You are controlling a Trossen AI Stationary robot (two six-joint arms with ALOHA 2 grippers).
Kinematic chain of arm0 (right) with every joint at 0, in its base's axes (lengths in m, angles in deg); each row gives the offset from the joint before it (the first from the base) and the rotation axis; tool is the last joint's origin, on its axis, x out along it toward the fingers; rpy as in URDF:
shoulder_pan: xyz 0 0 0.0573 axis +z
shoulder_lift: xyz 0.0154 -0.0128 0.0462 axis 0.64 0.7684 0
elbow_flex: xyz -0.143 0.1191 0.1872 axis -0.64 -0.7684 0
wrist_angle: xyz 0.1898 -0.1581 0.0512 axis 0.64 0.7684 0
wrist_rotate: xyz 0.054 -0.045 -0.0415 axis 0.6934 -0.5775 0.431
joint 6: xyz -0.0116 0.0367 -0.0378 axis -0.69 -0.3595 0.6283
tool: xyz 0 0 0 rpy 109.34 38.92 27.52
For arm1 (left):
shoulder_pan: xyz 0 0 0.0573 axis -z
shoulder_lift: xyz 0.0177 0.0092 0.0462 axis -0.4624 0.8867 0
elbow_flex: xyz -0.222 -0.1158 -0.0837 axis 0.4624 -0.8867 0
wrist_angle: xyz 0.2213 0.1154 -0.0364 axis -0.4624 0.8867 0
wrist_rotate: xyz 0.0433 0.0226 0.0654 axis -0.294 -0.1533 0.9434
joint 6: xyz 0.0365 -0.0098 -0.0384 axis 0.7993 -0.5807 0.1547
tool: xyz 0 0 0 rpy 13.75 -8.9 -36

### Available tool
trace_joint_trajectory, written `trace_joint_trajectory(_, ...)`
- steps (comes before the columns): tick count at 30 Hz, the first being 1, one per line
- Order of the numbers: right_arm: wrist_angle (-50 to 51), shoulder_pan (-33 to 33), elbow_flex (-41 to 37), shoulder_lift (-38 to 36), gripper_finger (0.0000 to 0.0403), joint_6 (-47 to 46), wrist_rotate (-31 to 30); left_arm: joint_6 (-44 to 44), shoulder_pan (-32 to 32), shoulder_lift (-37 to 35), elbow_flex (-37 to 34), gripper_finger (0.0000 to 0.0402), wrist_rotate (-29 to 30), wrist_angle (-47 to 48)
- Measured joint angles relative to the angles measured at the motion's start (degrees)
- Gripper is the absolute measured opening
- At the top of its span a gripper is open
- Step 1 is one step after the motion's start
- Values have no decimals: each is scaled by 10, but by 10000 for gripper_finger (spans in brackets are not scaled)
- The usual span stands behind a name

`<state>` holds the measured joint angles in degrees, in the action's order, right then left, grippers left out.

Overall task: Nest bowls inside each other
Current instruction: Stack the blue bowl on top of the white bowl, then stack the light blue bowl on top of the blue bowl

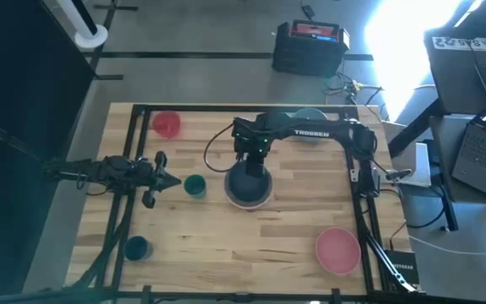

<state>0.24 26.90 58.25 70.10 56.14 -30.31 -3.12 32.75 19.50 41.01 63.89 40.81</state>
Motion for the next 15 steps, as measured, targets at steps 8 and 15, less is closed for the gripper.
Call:
trace_joint_trajectory(8,42,-32,27,-2,172,-31,-75,0,0,0,0,0,0,0)
trace_joint_trajectory(15,170,-114,65,-8,200,-62,-254,0,0,0,0,0,0,0)
